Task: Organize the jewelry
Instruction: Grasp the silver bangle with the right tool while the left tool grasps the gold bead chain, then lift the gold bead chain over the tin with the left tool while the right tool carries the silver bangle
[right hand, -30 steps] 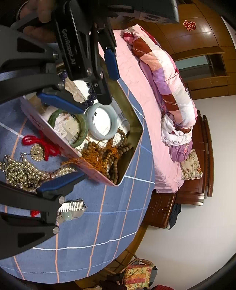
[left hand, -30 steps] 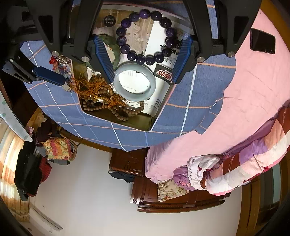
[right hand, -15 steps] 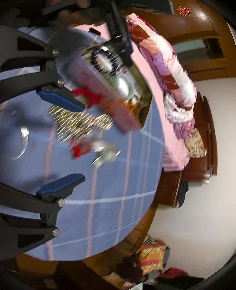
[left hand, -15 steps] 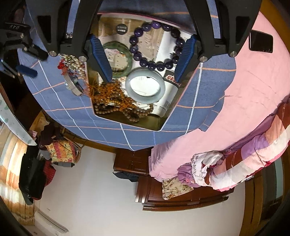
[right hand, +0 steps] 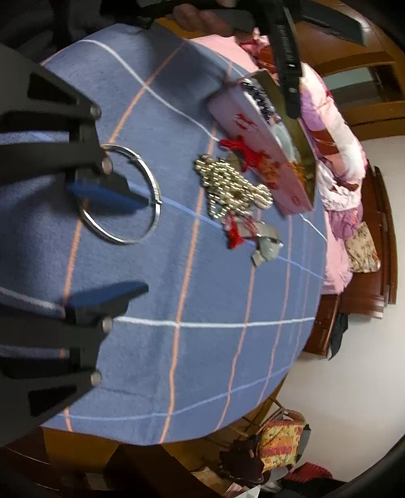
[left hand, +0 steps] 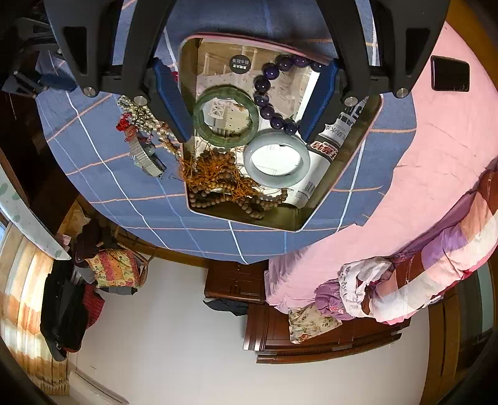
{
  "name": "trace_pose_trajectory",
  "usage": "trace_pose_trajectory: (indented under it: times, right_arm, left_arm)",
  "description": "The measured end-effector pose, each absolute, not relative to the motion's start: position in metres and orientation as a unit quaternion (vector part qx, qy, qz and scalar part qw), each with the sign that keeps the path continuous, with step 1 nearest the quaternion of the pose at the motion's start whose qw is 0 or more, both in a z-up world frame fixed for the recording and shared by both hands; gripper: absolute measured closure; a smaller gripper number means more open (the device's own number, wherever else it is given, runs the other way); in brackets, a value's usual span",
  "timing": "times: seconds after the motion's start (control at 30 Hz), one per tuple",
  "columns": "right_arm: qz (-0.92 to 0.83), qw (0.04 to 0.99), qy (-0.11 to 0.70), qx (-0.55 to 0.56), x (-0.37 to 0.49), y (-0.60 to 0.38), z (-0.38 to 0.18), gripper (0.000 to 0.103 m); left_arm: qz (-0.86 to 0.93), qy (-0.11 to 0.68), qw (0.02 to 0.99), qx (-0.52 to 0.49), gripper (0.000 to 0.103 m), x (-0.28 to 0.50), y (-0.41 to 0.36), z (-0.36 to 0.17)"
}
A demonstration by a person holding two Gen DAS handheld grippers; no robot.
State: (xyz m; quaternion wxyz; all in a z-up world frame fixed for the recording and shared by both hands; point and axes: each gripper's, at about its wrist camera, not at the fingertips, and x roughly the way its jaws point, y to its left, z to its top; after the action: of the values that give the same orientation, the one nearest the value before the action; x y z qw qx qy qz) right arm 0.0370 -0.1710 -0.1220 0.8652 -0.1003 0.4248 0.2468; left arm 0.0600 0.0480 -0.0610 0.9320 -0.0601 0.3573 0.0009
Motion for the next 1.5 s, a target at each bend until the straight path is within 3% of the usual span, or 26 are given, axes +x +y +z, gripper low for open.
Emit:
trace_pose_trajectory:
  times: [0.03, 0.1, 0.17, 0.93, 1.07, 1.13, 1.2, 1.37, 1.47, 1.5]
  right_arm:
    - [0.244, 0.869, 0.417, -0.111, 0.035, -0.169, -0.122, 0.068]
    - [0.251, 0.868, 0.411, -0.118, 0.032, -0.167, -0.123, 0.092]
    - [0.247, 0.872, 0.405, -0.120, 0.032, -0.165, -0.124, 0.096]
    - [0.174, 0.902, 0.390, -0.058, 0.084, -0.200, -0.114, 0.098]
    - [0.172, 0.903, 0.390, -0.050, 0.088, -0.205, -0.116, 0.097]
    - [0.174, 0.903, 0.390, -0.048, 0.088, -0.205, -0.116, 0.097]
    - [0.176, 0.904, 0.387, -0.048, 0.088, -0.206, -0.115, 0.097]
    - [0.182, 0.901, 0.390, -0.049, 0.088, -0.206, -0.117, 0.097]
    - [0.181, 0.902, 0.387, -0.055, 0.087, -0.205, -0.117, 0.097]
    - [0.180, 0.903, 0.386, -0.056, 0.086, -0.205, -0.117, 0.097]
  left_arm:
    - [0.000, 0.357, 0.932, -0.059, 0.031, 0.060, 0.047, -0.061]
    - [0.000, 0.357, 0.932, -0.056, 0.031, 0.059, 0.044, -0.061]
    - [0.001, 0.357, 0.932, -0.056, 0.031, 0.058, 0.044, -0.062]
    - [-0.065, 0.362, 0.929, 0.046, 0.032, 0.071, -0.059, -0.068]
    - [-0.074, 0.382, 0.920, 0.052, 0.042, 0.074, -0.066, -0.081]
    - [-0.083, 0.394, 0.913, 0.058, 0.053, 0.075, -0.071, -0.087]
    - [-0.088, 0.406, 0.907, 0.061, 0.055, 0.077, -0.076, -0.093]
    - [-0.094, 0.432, 0.895, 0.063, 0.075, 0.087, -0.081, -0.105]
    - [-0.094, 0.416, 0.903, 0.056, 0.099, 0.082, -0.077, -0.098]
    - [-0.096, 0.412, 0.905, 0.053, 0.098, 0.082, -0.075, -0.095]
